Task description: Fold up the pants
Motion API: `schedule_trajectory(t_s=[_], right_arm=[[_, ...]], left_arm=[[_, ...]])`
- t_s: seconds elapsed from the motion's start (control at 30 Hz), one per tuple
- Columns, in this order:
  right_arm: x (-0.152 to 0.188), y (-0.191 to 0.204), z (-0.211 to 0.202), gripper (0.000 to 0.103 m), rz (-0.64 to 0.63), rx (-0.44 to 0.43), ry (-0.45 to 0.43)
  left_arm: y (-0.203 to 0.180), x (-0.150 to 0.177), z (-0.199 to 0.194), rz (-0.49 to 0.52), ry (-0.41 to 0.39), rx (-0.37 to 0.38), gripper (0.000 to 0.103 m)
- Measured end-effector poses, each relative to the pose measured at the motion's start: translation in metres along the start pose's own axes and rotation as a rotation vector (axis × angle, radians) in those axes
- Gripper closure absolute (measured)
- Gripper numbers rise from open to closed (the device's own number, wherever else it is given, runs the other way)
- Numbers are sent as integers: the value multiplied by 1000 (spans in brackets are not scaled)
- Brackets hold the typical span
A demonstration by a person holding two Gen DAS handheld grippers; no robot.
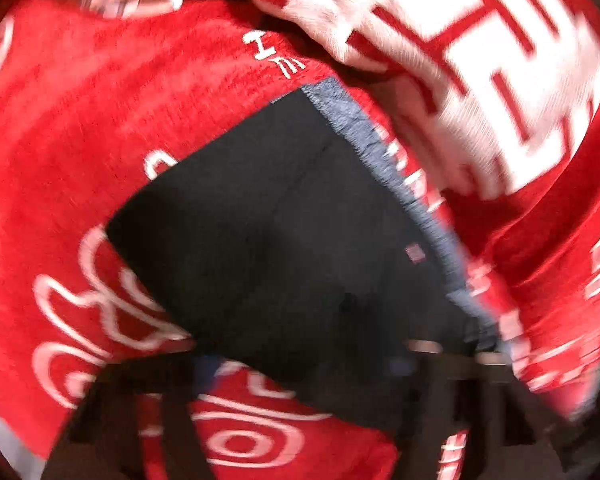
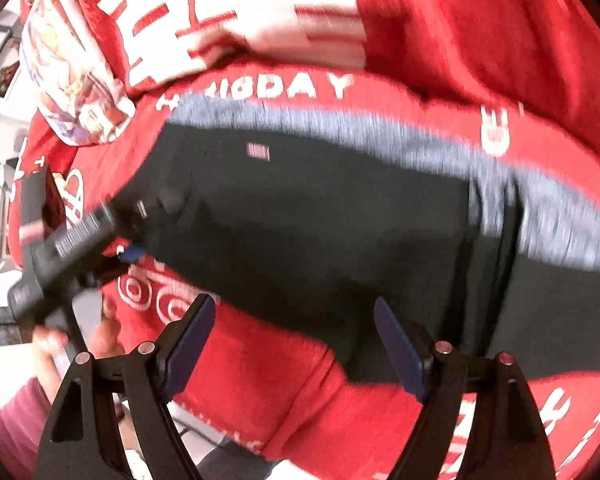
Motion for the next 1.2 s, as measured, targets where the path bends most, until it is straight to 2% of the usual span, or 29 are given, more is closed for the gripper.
schedule_trajectory(t_s=[0.1,0.17,0.23,0.3,0.4,0.47,0.6,0.77,0.8,0.83,0.87,0.9,0.97,1.07,1.2], right_arm=[[-35,7,-8,19,-46,-16,-24],[-59,18,-12,19,-67,-41,-21],[-81,33,-9,19,-89,-78,18],[-101,54,0,19,-118,-110,80],[-119,91,20,19,-198,-142,186],[-127,120,41,19,-282,-147,277],[-129,161,74,19,-388,-103,381],[-123,173,111,19,-380,-66,503],[-122,170,117,29,-365,-50,528],[-121,166,121,44,-351,-44,542],[-120,160,125,75,-327,-42,555],[-119,155,124,81,-308,-51,550],[-119,144,113,84,-286,-97,477],[-113,127,83,84,-265,-181,387],[-102,88,34,84,-177,-326,275]], left_arm=[[-22,6,-2,163,-37,-104,66],[-46,15,-3,344,-90,-215,67],[-72,34,2,567,-159,-354,67],[-84,52,5,720,-214,-441,67],[-92,66,9,833,-258,-498,67],[-94,64,11,851,-262,-506,67],[-91,63,3,861,-270,-508,67],[-93,65,3,860,-275,-509,67],[-93,64,2,857,-272,-506,67],[-93,66,0,857,-260,-504,67],[-94,68,1,859,-257,-507,67],[-96,69,-2,866,-269,-506,67],[-106,71,-13,877,-285,-494,67],[-125,75,-33,869,-307,-451,67],[-157,88,-58,900,-365,-401,67]])
Point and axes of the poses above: each gripper's, at about its wrist camera, not at the fingertips, and z roughly the way its jaws point, y to its left, x to its underside, the point moved 1 cm from there along z, roughly the way its jaws point, and after that the axes turned 1 degree about -x, right-handed, at the moved point
